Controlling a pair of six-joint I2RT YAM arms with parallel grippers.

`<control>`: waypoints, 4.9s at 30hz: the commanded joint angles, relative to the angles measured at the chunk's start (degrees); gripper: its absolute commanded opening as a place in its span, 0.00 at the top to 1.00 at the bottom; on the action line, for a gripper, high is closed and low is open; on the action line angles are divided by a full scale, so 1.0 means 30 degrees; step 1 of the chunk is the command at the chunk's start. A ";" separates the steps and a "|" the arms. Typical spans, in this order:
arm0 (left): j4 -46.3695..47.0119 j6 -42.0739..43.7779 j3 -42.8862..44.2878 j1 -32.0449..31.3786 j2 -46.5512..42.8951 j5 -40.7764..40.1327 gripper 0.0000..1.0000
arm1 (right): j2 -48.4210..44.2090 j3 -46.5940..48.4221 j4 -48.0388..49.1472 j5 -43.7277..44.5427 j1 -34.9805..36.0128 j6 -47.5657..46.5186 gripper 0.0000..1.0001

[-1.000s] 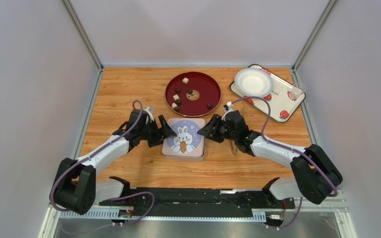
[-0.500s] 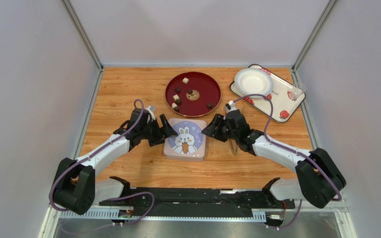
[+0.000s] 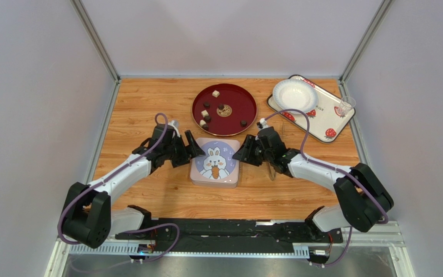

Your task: Pack the chocolate

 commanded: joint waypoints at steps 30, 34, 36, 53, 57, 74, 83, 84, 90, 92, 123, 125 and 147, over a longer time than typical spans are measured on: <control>-0.0209 0.2944 0.6073 0.0052 0.6819 -0.2868 0.20 | 0.5349 0.4795 0.0819 -0.2399 -0.2627 -0.3141 0.61; 0.0025 0.3267 0.6366 0.0111 0.7552 -0.2401 0.23 | 0.6259 0.5176 0.0643 -0.3190 -0.2832 -0.3376 0.65; 0.0084 0.3355 0.6512 0.0111 0.7961 -0.2195 0.26 | 0.6756 0.5293 0.0614 -0.3630 -0.2891 -0.3376 0.66; 0.0347 0.1775 0.4407 0.0111 0.8201 -0.0085 0.56 | 0.6674 0.4184 -0.1554 -0.4540 -0.3125 -0.3493 0.88; 0.0553 0.1188 0.2562 0.0140 0.7029 -0.0610 0.57 | 0.5913 0.3332 -0.1585 -0.4189 -0.3125 -0.3610 0.87; -0.4719 0.2242 0.1924 -0.0210 -0.3399 -0.2197 0.23 | -0.2433 0.1079 -0.3752 -0.3748 -0.1868 -0.2469 0.40; -0.3963 0.1334 -0.1894 -0.0445 -0.6130 -0.0643 0.27 | -0.3907 -0.2233 -0.1765 -0.3426 0.0507 -0.0008 0.41; -0.3698 0.1305 -0.2011 -0.0445 -0.5809 -0.0554 0.28 | -0.3760 -0.2294 -0.1557 -0.3484 0.0507 0.0138 0.41; -0.2261 0.1011 -0.2393 -0.0445 -0.4810 -0.0349 0.33 | -0.2851 -0.2324 -0.0531 -0.3689 0.0536 0.0403 0.44; -0.1938 0.0808 -0.2451 -0.0445 -0.4780 -0.0492 0.34 | -0.2734 -0.2353 -0.0500 -0.3661 0.0537 0.0521 0.45; -0.2580 -0.0424 -0.3920 -0.0445 -0.3400 -0.1372 0.71 | -0.1236 -0.3706 0.0528 -0.3781 0.0009 0.1079 0.72; -0.2961 -0.0425 -0.3392 -0.0445 -0.4508 -0.2161 0.65 | -0.2670 -0.2913 -0.1223 -0.2586 -0.0107 -0.0028 0.66; -1.2950 0.9856 1.1842 0.1928 -1.1193 -1.4085 0.01 | -1.3597 0.5496 -1.4557 1.0808 -0.7754 -0.8764 0.00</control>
